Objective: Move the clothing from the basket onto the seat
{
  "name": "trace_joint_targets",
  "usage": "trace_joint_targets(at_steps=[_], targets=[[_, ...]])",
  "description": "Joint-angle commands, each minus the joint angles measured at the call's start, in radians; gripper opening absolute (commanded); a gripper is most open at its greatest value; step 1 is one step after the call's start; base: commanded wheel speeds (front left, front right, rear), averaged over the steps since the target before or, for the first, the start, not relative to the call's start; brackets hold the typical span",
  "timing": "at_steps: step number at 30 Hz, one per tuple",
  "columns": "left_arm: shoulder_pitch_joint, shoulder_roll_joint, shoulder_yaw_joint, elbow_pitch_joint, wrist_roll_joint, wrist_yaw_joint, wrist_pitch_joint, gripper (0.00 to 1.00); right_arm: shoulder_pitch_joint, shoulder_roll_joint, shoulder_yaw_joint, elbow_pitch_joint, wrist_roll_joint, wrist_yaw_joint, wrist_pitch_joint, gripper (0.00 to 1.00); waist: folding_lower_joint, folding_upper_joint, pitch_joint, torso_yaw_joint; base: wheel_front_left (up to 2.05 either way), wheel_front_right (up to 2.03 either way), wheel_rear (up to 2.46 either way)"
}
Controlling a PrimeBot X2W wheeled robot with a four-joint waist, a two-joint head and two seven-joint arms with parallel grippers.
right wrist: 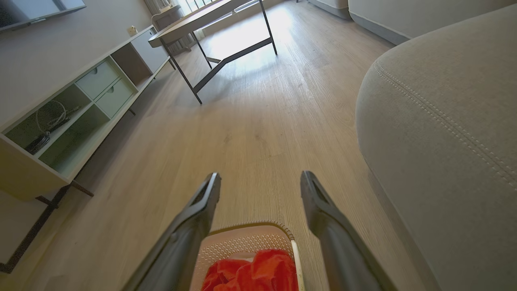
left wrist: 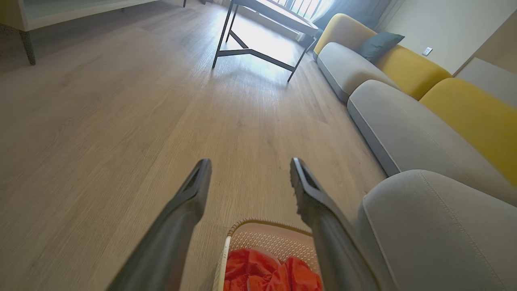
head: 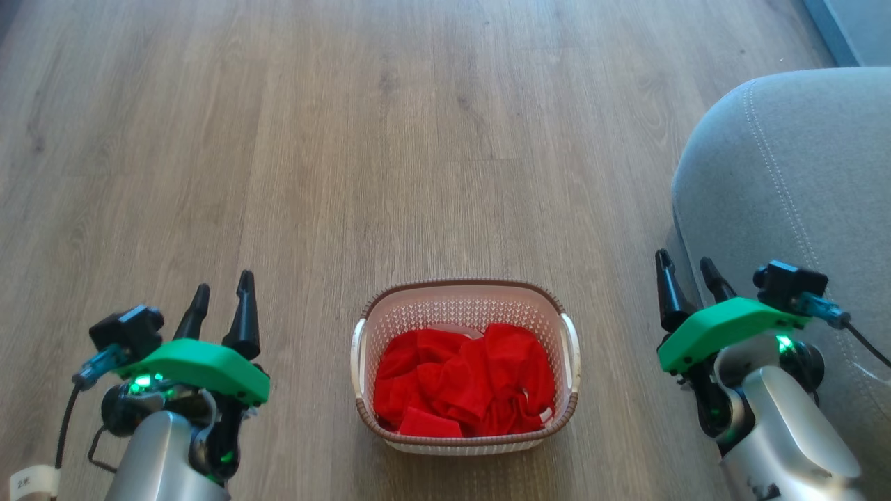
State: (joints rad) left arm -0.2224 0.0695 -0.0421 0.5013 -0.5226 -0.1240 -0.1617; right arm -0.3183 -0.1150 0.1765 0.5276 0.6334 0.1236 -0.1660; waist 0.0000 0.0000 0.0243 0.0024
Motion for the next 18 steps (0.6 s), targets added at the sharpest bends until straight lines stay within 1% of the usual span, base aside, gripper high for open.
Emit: trace_joint_targets(at_steps=[1, 18], targets=[[-0.065, 0.027, 0.019, -0.025, 0.035, -0.005, -0.021, 1.00, -0.063, -0.016, 0.025, -0.022, -0.034, 0.006, -0.016, 1.00, 0.0000, 0.0000, 0.001, 0.000, 0.00, 0.00, 0.00], [-0.113, 0.032, 0.014, -0.011, 0.231, -0.006, -0.071, 1.00, -0.122, -0.022, 0.054, -0.011, -0.222, 0.007, -0.066, 1.00, 0.0000, 0.0000, 0.008, -0.001, 0.00, 0.00, 0.00]])
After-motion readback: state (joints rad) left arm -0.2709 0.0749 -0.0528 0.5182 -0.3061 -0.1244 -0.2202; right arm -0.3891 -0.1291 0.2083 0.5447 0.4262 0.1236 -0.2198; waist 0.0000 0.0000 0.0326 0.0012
